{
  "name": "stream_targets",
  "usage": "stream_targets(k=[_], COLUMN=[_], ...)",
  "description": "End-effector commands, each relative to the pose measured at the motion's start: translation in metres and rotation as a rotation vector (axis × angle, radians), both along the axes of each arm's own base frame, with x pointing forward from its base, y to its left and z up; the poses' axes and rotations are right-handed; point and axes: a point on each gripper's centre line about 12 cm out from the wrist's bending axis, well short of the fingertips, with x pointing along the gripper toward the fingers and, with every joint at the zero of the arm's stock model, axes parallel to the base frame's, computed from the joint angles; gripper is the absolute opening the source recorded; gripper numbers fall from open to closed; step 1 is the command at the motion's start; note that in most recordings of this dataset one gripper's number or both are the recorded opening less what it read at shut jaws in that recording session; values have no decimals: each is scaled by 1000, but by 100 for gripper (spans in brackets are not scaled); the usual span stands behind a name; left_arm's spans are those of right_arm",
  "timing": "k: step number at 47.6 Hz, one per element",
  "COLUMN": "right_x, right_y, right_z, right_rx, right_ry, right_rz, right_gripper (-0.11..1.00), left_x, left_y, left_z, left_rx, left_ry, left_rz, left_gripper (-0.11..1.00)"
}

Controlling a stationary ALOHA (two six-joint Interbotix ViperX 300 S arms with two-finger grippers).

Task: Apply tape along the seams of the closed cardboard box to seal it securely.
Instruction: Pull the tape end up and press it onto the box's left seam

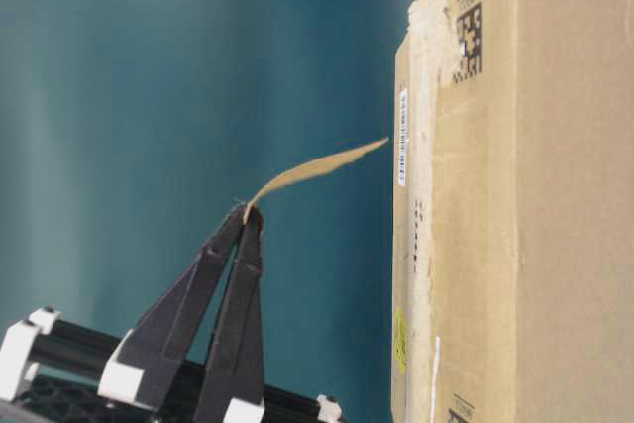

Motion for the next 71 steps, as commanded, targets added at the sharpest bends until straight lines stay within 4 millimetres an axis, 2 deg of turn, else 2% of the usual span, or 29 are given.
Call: stream_targets(k=[1,11,36,58,71], right_x=[2,2,3,6,12], right_y=[0,0,0,0,0], right_z=[9,8,7,1,7], right_rx=[-11,-14,-17,-22,-18], right_ry=[-27,-22,-16,7,-21], right_rz=[1,3,2,6,5], right_gripper=[0,0,0,0,0], left_x=[-1,-3,-12,-16,-18], left_y=[6,14,17,21,20], left_z=[10,3,-20,-27,-33], left_rx=[-5,-24,-51,-34,-35], left_ry=[-21,43,244,330,377], left_rz=[17,43,59,63,60], left_gripper=[0,0,0,0,0])
